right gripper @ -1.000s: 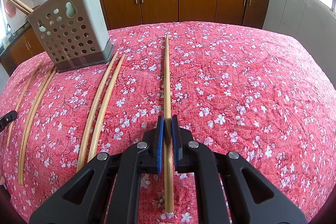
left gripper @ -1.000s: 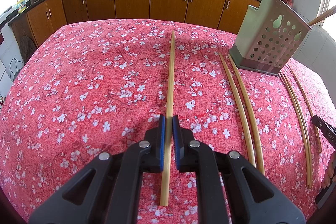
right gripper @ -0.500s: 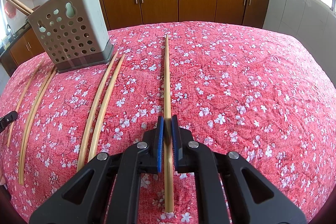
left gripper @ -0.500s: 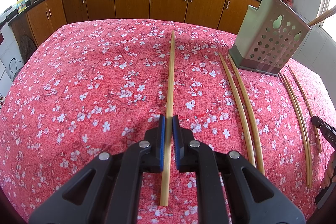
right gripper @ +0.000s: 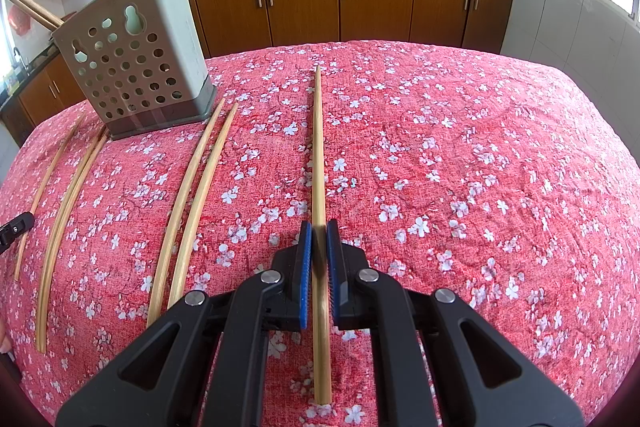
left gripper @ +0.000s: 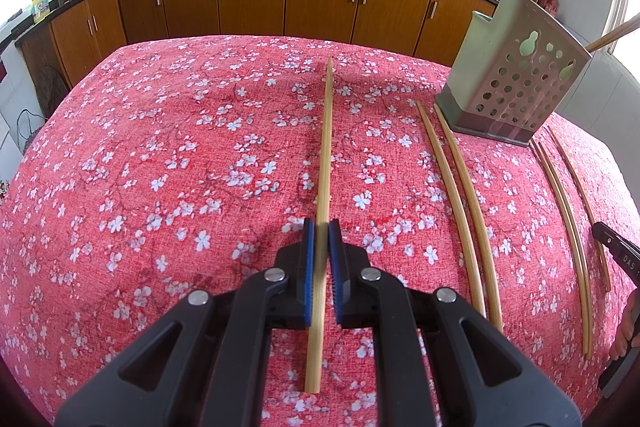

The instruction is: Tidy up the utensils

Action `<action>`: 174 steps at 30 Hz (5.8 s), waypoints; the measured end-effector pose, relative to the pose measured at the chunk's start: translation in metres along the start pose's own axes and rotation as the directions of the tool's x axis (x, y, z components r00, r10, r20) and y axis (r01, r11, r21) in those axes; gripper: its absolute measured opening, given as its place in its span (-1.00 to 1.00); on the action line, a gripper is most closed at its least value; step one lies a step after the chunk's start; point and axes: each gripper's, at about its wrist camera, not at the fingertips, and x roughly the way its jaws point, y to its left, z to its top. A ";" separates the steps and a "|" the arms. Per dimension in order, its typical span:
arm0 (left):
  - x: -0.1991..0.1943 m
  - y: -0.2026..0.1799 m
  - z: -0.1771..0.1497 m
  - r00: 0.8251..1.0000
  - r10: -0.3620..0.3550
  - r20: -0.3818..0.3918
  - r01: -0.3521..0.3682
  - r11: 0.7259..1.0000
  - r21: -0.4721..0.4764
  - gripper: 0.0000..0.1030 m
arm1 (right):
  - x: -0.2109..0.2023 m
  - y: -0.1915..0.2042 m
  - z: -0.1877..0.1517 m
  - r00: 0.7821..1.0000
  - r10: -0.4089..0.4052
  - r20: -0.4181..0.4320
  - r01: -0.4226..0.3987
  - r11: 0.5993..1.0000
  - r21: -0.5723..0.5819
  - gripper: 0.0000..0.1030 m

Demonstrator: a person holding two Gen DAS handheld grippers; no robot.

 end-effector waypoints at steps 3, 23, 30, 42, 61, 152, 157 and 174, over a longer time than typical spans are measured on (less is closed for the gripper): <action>0.000 -0.001 0.001 1.000 -0.006 0.000 0.006 1.000 -0.005 -0.78 | 0.000 0.001 -0.001 1.000 -0.001 0.000 0.001 1.000 0.000 -0.83; -0.041 -0.006 -0.013 0.998 0.021 0.053 -0.026 0.995 0.095 -0.84 | -0.045 -0.006 -0.006 0.997 0.023 0.078 -0.025 1.000 0.019 -0.84; -0.108 -0.010 0.029 0.967 -0.045 0.250 0.032 0.998 0.056 -0.84 | -0.108 0.001 0.033 0.955 0.030 0.296 -0.036 0.999 0.015 -0.84; -0.141 -0.015 0.056 0.937 -0.052 0.345 0.040 0.998 0.039 -0.85 | -0.129 0.001 0.050 0.926 0.033 0.376 -0.048 0.998 0.031 -0.85; -0.227 -0.077 0.097 0.826 -0.273 0.493 0.221 0.962 0.162 -0.85 | -0.216 0.045 0.117 0.765 0.219 0.606 -0.243 0.969 -0.043 -0.85; 0.016 -0.005 0.008 0.998 0.070 -0.001 -0.070 0.997 0.035 -0.77 | 0.011 -0.001 0.007 1.000 -0.023 -0.001 0.023 1.000 -0.009 -0.84; 0.018 -0.005 0.009 0.998 0.069 -0.001 -0.069 0.997 0.035 -0.76 | 0.012 0.000 0.009 1.000 -0.016 -0.001 0.016 1.000 -0.003 -0.84; 0.016 -0.006 0.008 0.998 0.067 -0.001 -0.067 0.997 0.032 -0.77 | 0.008 -0.006 0.005 1.000 -0.007 0.001 0.007 1.000 0.007 -0.84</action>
